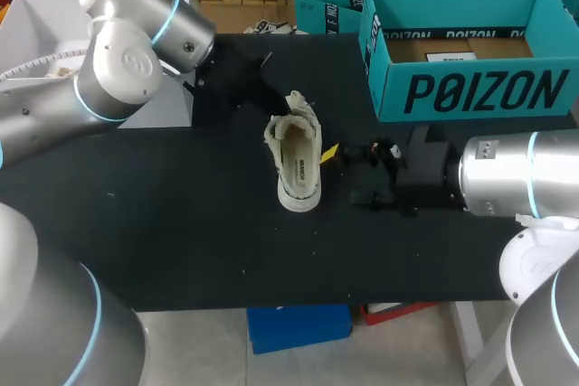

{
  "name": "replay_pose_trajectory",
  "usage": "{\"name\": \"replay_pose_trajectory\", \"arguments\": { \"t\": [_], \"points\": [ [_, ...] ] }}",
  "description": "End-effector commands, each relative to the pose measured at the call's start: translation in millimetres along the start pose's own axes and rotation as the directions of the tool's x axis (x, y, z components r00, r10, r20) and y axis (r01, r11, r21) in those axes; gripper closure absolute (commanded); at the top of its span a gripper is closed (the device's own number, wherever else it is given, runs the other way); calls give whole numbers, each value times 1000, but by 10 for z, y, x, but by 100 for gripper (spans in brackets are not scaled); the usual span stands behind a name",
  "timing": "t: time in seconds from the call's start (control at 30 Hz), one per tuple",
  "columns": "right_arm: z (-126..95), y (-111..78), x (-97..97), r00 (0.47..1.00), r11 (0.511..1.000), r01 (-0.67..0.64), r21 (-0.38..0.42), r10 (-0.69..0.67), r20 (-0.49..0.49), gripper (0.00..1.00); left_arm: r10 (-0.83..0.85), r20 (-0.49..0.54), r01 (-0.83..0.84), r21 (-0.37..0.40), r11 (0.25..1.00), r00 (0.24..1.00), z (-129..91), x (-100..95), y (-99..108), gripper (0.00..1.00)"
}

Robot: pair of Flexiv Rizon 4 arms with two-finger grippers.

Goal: Take the shoe out of the shoebox, open the shoe tongue, remove and reinsert the insole, then place the shoe into the shoebox

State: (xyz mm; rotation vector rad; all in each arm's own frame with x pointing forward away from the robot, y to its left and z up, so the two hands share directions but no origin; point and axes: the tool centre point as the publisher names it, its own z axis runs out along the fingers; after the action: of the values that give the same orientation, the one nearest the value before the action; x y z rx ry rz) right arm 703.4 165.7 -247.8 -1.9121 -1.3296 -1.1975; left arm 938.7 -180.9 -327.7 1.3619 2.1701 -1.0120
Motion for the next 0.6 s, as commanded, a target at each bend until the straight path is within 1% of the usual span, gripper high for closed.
{"name": "replay_pose_trajectory", "arguments": {
  "t": [0.03,0.23,0.43,0.6],
  "points": [
    [-2,2,-1,1000,1000,0,1,0,-1,0,-1,-1,1,6,1000,1000,69,41,-7,100],
    [-2,2,-1,1000,1000,0,1,0,-1,0,5,-16,-5,21,1000,1000,54,187,-122,99],
    [-2,2,-1,1000,1000,0,1,0,-1,0,-4,-42,6,36,999,999,136,368,-197,98],
    [-2,2,-1,1000,1000,0,1,0,-1,0,-10,-49,12,39,999,999,155,412,-220,98]
  ]
}}
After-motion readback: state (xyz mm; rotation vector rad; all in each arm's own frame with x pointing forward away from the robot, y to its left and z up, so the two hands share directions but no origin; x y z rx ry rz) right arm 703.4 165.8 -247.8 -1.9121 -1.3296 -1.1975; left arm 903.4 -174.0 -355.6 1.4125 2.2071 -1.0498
